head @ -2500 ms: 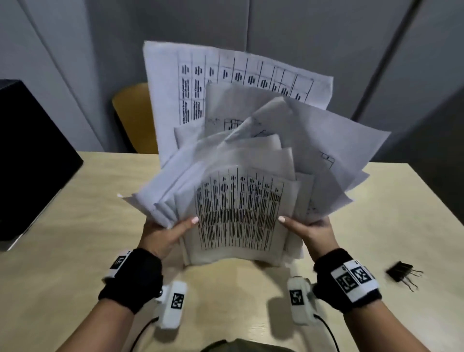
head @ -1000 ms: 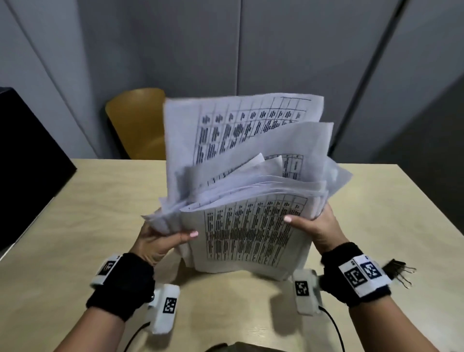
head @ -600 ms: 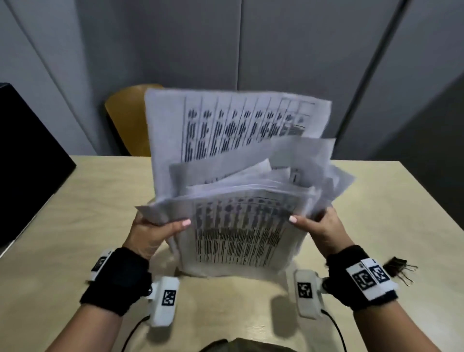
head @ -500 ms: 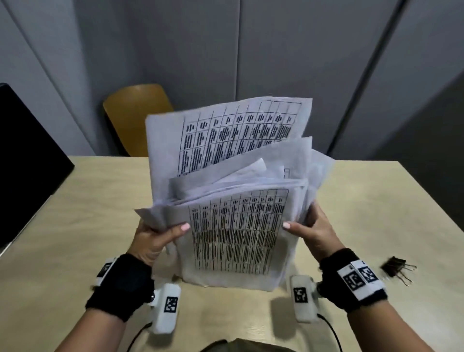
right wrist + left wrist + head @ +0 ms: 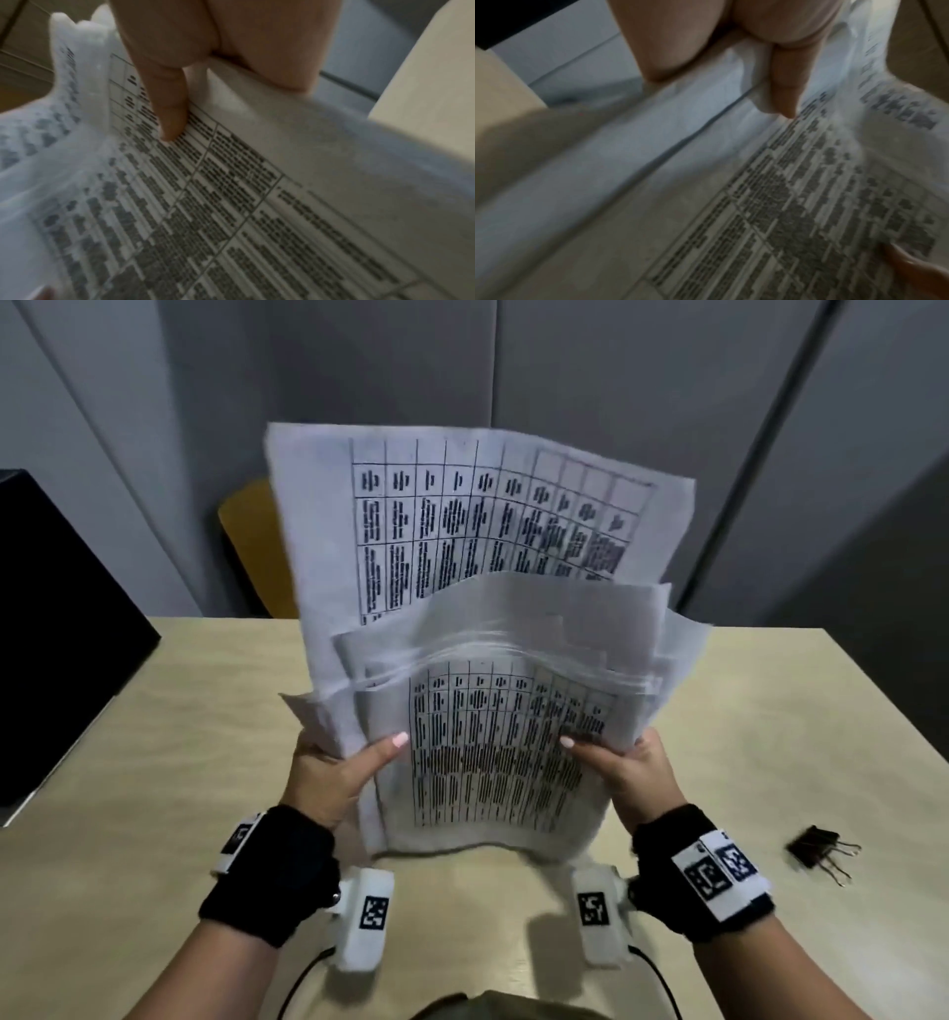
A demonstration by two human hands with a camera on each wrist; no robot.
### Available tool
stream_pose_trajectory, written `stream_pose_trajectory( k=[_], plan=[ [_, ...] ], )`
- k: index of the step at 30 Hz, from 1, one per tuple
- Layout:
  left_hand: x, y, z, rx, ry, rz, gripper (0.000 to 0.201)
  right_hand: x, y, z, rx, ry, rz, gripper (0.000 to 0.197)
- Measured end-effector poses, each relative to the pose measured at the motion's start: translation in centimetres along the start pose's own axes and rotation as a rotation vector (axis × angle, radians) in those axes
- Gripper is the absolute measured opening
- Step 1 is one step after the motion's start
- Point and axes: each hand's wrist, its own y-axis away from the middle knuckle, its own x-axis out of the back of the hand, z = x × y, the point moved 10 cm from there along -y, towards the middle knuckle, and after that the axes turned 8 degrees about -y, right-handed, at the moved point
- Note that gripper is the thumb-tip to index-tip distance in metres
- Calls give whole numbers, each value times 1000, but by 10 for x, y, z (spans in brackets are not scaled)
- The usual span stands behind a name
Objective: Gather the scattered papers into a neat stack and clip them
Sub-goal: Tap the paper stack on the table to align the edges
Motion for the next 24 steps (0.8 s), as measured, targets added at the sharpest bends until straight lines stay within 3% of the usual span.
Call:
stream_pose_trajectory(
  k=[1,3,6,9,13,17,21,24],
  plan=[
    [4,-2,2,-11,15,-1,27,0,1,-11,47,-1,-10,22],
    [12,-2,5,-33,64,5,42,5,4,-25,133,-13,-51,28],
    [5,3,17,-78,68,-57,59,-7,9,-31,155,24,-105,50],
    [-13,6,38,-145,2,-165,79,-34,12,-35,185,57,-194,40],
    [1,0,37,-181,48,-164,69,-25,7,-46,240,-4,-138,34],
    [5,2,39,-156,39,-120,88,-34,10,-43,223,25,-174,40],
    [12,-1,31,-110,96,-76,90,-24,10,-47,232,-6,-137,40],
    [-1,2,36,-138,22,-117,89,-34,11,-43,202,42,-162,47]
  ],
)
